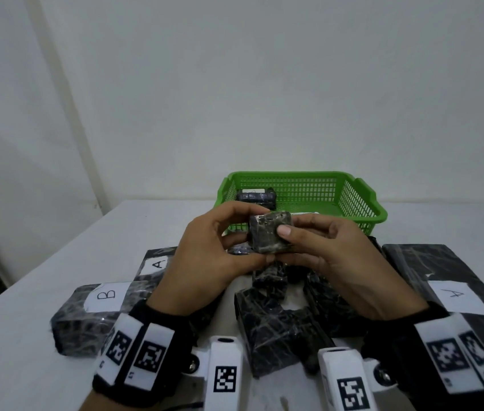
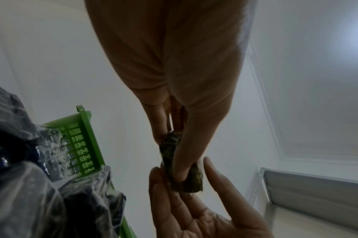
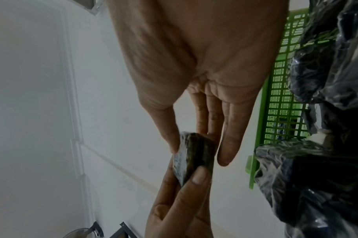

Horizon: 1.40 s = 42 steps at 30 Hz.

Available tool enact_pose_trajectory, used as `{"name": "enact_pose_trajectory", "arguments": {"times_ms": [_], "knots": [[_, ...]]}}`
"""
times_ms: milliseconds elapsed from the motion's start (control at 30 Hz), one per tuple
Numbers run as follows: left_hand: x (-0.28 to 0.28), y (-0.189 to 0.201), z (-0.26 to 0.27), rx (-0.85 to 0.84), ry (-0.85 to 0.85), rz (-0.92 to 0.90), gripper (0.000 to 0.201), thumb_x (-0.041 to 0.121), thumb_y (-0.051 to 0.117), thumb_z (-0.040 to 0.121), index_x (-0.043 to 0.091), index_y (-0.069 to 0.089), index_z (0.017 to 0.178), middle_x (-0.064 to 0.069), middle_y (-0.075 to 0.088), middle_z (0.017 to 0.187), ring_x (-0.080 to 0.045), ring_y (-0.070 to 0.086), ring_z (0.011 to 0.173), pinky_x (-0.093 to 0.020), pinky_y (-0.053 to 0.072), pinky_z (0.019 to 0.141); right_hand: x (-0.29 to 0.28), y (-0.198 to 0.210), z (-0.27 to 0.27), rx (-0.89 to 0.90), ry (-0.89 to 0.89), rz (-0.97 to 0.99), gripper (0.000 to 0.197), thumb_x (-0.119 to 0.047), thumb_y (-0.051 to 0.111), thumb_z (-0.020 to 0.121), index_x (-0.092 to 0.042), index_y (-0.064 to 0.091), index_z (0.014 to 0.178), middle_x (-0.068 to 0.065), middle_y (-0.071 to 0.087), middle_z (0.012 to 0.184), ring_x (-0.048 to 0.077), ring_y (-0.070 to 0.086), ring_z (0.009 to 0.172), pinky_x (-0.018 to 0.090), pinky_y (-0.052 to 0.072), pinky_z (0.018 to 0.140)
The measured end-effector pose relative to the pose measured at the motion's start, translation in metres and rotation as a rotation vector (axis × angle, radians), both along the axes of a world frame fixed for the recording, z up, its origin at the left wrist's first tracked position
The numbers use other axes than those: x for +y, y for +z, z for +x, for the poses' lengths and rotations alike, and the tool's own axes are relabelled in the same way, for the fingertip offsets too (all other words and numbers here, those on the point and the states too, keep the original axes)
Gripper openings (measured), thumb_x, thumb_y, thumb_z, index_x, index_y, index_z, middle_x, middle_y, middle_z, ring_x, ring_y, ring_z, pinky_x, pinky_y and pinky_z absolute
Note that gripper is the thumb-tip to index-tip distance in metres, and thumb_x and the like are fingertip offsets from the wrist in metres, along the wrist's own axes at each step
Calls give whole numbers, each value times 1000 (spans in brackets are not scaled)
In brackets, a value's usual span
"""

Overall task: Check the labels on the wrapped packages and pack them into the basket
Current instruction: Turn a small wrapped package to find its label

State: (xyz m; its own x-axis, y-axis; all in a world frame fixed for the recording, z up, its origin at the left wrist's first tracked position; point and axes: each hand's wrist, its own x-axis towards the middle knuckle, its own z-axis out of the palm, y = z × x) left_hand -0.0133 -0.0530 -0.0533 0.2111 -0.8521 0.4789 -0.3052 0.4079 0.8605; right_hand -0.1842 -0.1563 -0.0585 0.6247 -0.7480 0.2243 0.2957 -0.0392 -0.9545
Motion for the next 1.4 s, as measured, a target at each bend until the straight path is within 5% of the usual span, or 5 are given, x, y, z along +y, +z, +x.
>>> {"name": "enact_pose_trajectory", "arguments": {"times_ms": [267,433,900,1267,1400], "knots": [[0,-1,1,-125,28,-1,48,9,80,84,29,67,126,4,71,121,-18,67,115,-45,55,99,1,4,-7,75,-159,-352,30,-7,86,79,-13,80,108,2,82,101,19,78,100,34,62,89],[-1,-1,3,-17,33,-41,39,-5,79,79,17,69,108,-2,75,107,-22,71,104,-45,56,97,0,4,-3,47,-14,-107,44,-33,75,78,-8,76,115,10,80,112,27,75,110,39,60,97],[0,0,3,-19,17,-57,35,-9,81,75,5,69,105,-7,75,107,-24,72,105,-43,56,97,-1,0,-1,-19,101,54,53,-10,76,74,5,68,123,20,77,115,31,75,110,32,61,95],[0,-3,-2,-31,-24,21,58,9,88,74,19,63,126,2,66,130,-20,60,127,-42,50,105,-2,-1,-3,16,-6,-101,54,-2,83,74,-14,71,125,8,79,115,22,76,110,33,60,98],[0,-2,-1,35,9,45,60,10,89,72,20,66,127,-3,71,123,-25,68,115,-45,55,98,-2,0,-7,55,30,-157,58,9,79,78,-18,71,128,7,77,120,22,75,111,34,60,98]]}}
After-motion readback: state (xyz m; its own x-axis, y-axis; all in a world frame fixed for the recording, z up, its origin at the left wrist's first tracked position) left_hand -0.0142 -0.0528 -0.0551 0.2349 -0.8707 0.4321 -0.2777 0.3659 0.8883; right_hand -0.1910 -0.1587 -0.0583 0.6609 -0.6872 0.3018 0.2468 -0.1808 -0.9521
